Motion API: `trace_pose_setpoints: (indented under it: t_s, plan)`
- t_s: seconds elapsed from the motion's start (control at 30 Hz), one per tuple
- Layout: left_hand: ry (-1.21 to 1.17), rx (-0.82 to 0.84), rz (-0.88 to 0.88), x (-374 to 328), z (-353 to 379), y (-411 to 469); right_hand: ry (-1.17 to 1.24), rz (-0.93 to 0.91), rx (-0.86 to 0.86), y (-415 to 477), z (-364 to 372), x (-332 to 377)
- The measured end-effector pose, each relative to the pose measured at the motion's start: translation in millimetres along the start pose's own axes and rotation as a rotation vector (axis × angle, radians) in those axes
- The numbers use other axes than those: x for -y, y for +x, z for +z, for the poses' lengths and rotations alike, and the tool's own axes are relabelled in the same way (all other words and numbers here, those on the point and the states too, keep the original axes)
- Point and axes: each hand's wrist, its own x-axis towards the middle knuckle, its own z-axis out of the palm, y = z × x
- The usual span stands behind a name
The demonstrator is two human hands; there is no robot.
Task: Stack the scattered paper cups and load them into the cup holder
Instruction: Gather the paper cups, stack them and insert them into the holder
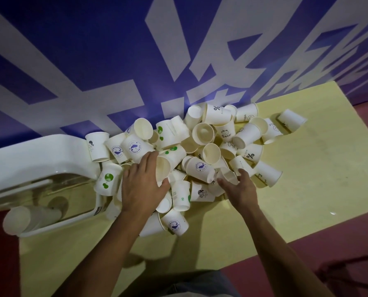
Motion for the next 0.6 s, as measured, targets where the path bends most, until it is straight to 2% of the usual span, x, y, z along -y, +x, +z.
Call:
trace_pose_setpoints:
  t_s: [0.17,0.4,0.6]
  plan:
    - [-0.197,-0.046,-0.084,-7,-19,-15,0.084,-0.016,-0.045,-3,-1,4]
    - [-0.417,-0.186,-0.181,-10,-44,-31,0.123,-0.134,-0.13,-15,-12,6]
    - [-0.49,-0.221,-0.219,2,-54,-41,0.101,-0.257,-0.217,-30,-15,17]
